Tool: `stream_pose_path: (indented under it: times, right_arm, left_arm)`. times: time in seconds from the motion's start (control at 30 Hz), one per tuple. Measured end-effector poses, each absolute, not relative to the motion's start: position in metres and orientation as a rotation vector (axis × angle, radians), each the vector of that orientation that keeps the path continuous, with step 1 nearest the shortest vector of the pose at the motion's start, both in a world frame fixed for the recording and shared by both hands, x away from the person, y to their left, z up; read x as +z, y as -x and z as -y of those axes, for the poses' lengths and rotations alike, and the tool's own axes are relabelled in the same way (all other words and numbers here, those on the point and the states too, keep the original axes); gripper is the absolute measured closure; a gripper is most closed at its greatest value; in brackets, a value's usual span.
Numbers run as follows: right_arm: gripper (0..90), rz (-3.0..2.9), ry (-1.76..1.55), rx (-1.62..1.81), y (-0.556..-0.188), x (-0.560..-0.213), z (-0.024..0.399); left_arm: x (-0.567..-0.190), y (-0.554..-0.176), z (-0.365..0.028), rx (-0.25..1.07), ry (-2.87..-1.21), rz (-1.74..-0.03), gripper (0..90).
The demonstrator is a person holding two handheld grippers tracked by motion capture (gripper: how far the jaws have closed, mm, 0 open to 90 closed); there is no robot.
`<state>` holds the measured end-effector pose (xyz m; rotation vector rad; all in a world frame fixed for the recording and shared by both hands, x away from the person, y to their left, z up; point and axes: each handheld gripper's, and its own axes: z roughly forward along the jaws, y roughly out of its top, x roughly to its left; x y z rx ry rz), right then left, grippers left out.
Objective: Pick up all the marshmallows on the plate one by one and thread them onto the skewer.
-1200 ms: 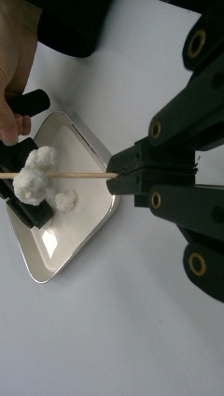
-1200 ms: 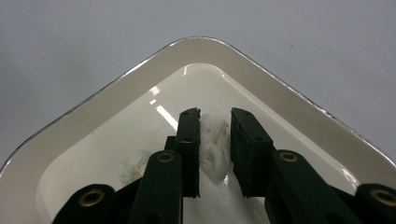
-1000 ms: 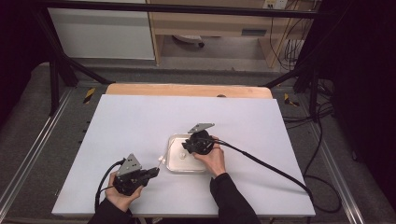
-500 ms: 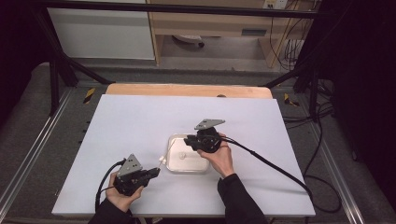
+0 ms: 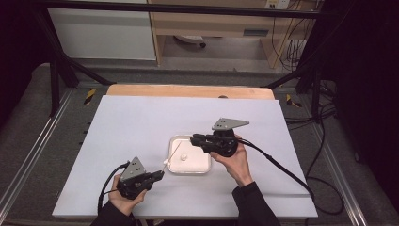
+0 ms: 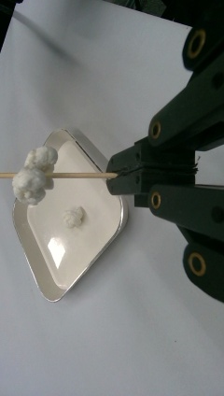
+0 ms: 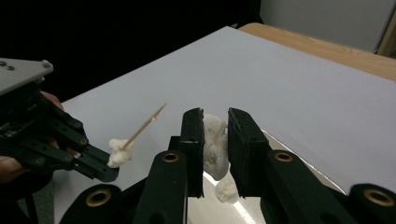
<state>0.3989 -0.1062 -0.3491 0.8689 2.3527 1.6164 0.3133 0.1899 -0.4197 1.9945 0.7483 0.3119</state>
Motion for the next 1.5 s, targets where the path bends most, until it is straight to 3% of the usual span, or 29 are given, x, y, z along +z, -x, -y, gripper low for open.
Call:
stream_pose_path:
  times: [0.67, 1.5]
  right_arm:
    - [76.6, -2.339, -0.887, 1.929, -0.394, -0.333, 0.112]
    - [77.0, -2.369, -0.906, 1.962, -0.397, -0.34, 0.107]
  left_arm:
    - [-0.419, -0.305, -0.183, 0.354, -1.964, -0.709, 89.0]
    - [-0.418, -0.303, -0.181, 0.344, -1.971, -0.692, 89.0]
